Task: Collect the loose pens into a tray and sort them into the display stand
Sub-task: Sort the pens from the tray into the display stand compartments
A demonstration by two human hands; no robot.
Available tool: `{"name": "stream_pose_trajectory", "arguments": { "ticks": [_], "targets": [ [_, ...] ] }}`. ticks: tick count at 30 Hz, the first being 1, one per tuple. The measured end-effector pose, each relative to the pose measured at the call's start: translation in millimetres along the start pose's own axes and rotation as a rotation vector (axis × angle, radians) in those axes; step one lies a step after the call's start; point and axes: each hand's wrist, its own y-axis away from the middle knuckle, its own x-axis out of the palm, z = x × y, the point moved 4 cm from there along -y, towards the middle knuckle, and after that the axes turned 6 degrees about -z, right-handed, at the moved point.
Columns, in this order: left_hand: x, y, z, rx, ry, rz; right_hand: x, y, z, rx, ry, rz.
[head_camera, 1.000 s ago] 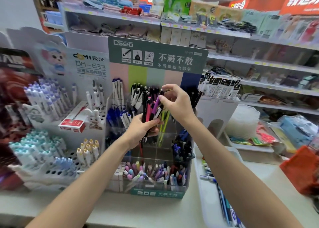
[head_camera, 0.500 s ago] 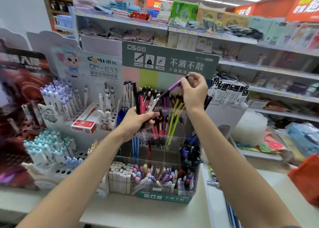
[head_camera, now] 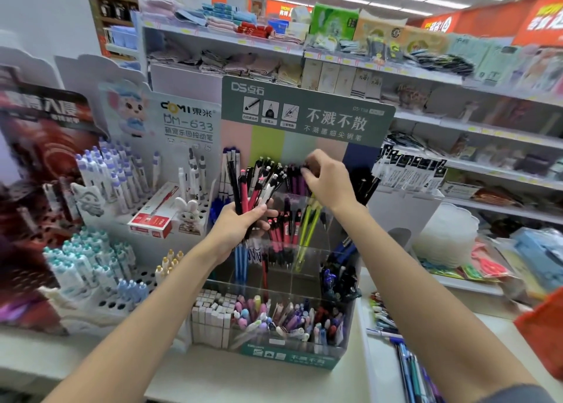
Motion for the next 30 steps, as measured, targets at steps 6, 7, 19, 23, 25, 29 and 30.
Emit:
{"name": "stream_pose_trajectory", "arguments": {
  "ticks": [6, 7, 19, 23, 25, 29, 30],
  "targets": [
    [2.0, 3.5, -1.5, 0.008, -0.025, 0.033, 1.9, 5.5, 13.2, -0.179, 0.127, -0.079],
    [2.5, 3.2, -1.1, 0.009, -0.025, 0.038, -1.7, 8.1, 18.1, -0.156, 0.022, -0.096],
    [0.4, -5.3, 1.4, 0.031, -0.003, -0.023, -27.8, 3.0, 25.6, 0.232, -0.525, -0.393],
    [-11.0, -9.0, 5.9, 0.051, -0.046, -0.02, -24.4, -11.8, 32.3, 0.119, -0.401, -0.457],
    [-12.7, -8.0, 7.6, 0.042, -0.023, -0.002, -7.3, -11.4, 34.0, 0.077, -0.344, -0.378],
    [-16.2, -4.7, 8.9, 0.024, 0.006, 0.025, 32.8, -1.0, 30.0, -0.032, -0.059, -0.043],
    [-17.7, -4.1, 8.8, 0.023, 0.004, 0.028, 37.7, 2.0, 30.0, -0.061, 0.03, 0.007]
  ]
}}
